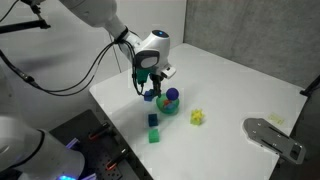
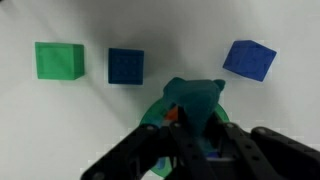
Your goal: Put the green object inside the bowl
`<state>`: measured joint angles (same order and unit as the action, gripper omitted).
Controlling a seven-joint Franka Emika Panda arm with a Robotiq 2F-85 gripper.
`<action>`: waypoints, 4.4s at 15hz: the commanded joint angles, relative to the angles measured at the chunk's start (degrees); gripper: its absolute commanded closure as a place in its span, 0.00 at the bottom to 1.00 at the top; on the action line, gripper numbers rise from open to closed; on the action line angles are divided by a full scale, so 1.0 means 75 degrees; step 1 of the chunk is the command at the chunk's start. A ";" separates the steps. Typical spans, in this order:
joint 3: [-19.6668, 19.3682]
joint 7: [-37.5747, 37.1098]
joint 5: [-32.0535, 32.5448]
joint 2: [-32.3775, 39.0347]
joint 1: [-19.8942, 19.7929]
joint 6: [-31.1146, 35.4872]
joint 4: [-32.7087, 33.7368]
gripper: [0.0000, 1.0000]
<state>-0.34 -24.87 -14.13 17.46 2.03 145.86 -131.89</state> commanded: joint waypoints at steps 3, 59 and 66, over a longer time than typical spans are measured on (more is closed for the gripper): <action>-0.0371 -0.1554 0.0141 0.0391 0.0459 0.0614 0.0208 0.92; -0.0439 0.1319 0.2049 -0.5101 -0.0653 -0.4822 0.0434 0.00; -0.0246 0.1173 0.2260 -0.5443 -0.0916 -0.5228 0.0572 0.00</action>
<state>-3.10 -16.36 1.83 -23.24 -3.51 107.50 -128.26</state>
